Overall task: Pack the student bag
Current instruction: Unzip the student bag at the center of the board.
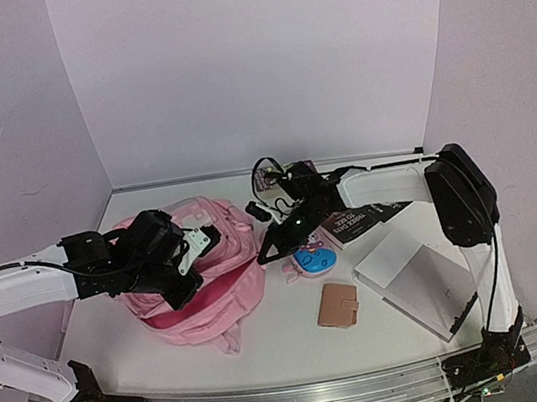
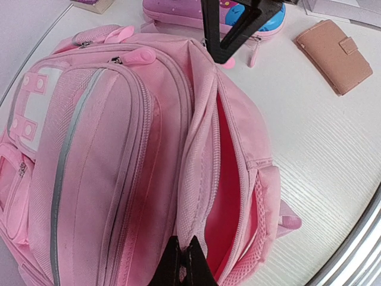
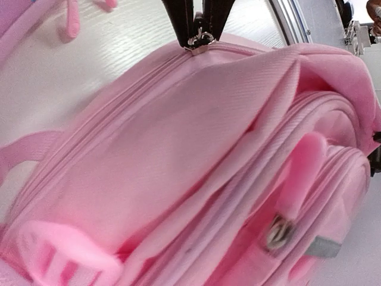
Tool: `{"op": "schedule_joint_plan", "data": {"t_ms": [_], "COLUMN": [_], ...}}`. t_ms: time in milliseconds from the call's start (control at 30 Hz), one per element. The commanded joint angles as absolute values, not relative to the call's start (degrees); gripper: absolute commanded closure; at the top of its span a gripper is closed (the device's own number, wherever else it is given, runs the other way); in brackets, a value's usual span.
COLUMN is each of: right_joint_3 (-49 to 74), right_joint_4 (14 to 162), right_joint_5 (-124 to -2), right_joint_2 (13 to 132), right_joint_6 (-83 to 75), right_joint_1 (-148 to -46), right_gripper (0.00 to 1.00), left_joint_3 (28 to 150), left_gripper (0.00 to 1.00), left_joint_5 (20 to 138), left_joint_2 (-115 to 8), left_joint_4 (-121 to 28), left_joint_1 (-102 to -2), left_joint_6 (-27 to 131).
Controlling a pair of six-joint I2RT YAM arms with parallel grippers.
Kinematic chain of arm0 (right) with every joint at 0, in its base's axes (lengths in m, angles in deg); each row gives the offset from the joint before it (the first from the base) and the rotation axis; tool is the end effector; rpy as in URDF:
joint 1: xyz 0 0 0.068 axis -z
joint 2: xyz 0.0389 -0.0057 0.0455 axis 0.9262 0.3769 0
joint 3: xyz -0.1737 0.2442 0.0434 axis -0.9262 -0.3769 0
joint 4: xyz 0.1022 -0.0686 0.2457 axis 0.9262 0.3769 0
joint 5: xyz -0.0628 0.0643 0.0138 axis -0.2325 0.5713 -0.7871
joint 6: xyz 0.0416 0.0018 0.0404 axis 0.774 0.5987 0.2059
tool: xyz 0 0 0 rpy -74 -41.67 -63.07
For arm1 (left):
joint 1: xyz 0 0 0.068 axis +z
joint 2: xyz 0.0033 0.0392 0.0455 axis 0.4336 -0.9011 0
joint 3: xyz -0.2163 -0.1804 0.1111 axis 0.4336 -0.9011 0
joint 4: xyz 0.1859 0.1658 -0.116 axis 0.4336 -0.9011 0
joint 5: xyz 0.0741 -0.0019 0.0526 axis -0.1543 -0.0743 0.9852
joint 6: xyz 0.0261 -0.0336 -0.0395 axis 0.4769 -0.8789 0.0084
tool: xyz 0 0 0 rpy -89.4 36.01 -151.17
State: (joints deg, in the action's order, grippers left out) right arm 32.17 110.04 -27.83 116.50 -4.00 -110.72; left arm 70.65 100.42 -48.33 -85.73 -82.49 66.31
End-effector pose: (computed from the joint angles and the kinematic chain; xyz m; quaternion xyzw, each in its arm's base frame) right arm 0.3527 0.3657 0.1949 -0.3846 0.8022 0.4384 0.1276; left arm 0.1477 -0.2081 0.2829 0.4352 0.8379 -0.0444 0.3264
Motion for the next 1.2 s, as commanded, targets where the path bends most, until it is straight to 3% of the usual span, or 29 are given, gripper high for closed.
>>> {"op": "schedule_joint_plan", "data": {"t_ms": [0,400,1000,1067,1167], "right_joint_3": [36.2,49.5,60.1,61.2,61.5], "right_joint_4": [113.6,114.9,114.7,114.7,114.7], "right_joint_5": [-33.6,-38.0,-43.1,-42.4,-40.2], "right_joint_2": [119.1,129.9,136.3,136.5,135.5], "right_joint_6": [-7.5,-8.5,-5.5,-5.1,-4.8], "right_joint_1": [-107.2,-106.1,-103.5,-103.5,-103.6], "right_gripper": [1.0,1.0,0.99,0.96,0.77], "left_joint_3": [72.5,75.8,78.9,79.3,80.3], "left_gripper": [1.0,1.0,1.0,1.0,1.0], "left_joint_5": [104.0,104.6,106.8,108.9,111.9], "left_joint_2": [-43.2,-37.3,-32.7,-32.4,-33.1], "left_joint_4": [-89.2,-92.0,-91.7,-90.4,-88.6], "left_joint_1": [-82.8,-83.4,-83.5,-83.4,-83.4], "left_joint_6": [65.3,65.0,65.9,65.8,64.8]}}
